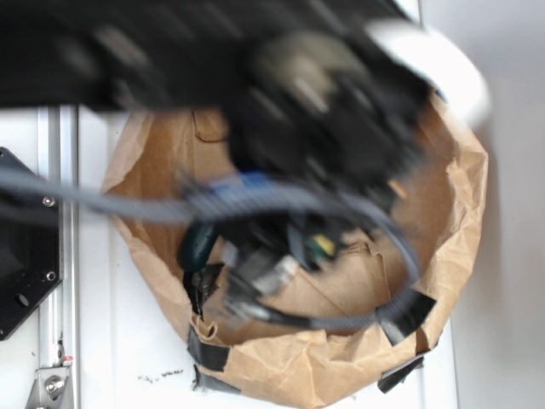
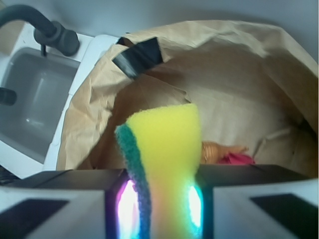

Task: Grab the green sponge.

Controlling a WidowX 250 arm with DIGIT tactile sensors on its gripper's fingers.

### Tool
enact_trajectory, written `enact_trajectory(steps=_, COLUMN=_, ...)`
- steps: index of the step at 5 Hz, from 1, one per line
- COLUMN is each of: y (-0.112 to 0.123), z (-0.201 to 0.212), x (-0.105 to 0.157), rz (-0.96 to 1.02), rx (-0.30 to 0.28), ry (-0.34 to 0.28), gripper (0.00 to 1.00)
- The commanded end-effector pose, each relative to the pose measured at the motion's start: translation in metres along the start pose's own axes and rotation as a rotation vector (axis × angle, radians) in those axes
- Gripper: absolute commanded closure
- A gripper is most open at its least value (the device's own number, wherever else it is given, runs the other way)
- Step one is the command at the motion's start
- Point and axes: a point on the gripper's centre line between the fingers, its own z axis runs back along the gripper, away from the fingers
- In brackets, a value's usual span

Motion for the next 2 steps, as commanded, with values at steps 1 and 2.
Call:
enact_trajectory(steps=1, y=0.0177, z=0.0214, x=0.0044, rz=0.038, rx=0.03, ry=-0.074, gripper=1.0)
enact_trajectory(steps=2, y=0.0165, z=0.0199, x=0.0097, rz=0.009, rx=0.011, ry=-0.067, gripper=1.0)
